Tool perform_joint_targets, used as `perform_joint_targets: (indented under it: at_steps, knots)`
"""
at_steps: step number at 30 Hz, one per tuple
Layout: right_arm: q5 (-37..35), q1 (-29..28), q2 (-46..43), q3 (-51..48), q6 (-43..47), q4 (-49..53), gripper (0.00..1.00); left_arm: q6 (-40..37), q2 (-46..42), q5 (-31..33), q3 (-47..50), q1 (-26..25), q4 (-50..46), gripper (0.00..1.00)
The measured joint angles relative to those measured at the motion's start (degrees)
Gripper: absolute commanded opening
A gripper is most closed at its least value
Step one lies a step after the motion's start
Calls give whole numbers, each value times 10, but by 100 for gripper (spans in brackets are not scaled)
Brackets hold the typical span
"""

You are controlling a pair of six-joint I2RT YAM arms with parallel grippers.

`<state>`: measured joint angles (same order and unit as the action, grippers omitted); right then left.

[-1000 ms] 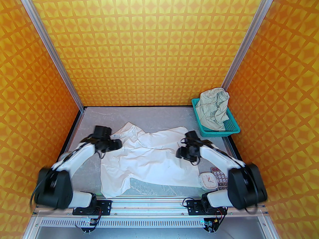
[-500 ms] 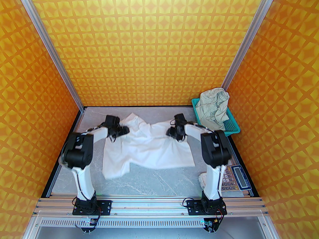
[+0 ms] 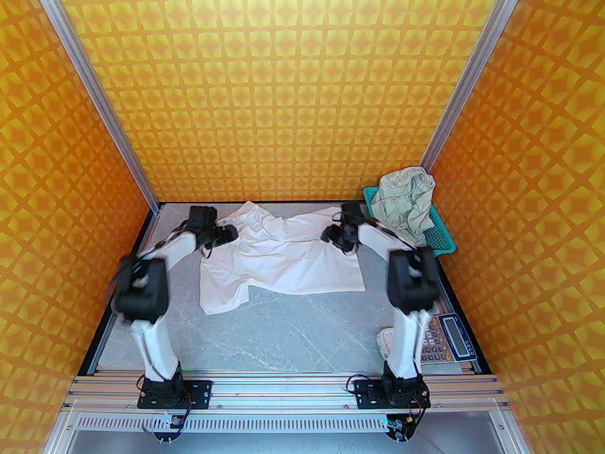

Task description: Fold and stack the mixed laundry pile

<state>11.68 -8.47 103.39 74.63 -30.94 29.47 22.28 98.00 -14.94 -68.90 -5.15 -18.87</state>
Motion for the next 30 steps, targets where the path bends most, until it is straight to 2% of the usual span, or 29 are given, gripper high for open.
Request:
perform_joint_targets:
  at_steps: [4,7,10,13,19,23,30]
  knots:
    - [10,25,-144,-149,2,-14,62,0,-123,23,113,3,-25,82]
    - [16,81,-198,-243,5,-6,61,3,-162,34,193,20,-52,84]
    - [28,140,-212,-303,8,-1,56,7,-165,41,238,45,-73,84]
    - [48,160,-209,-326,8,-3,54,13,-154,41,247,53,-76,82]
    - [87,160,-179,-328,-1,-54,50,24,-101,34,253,53,-45,73]
    - [100,159,-156,-328,-7,-82,47,33,-101,28,254,56,-40,68]
    - [104,160,-137,-328,-25,-102,33,46,-87,38,249,57,-35,55]
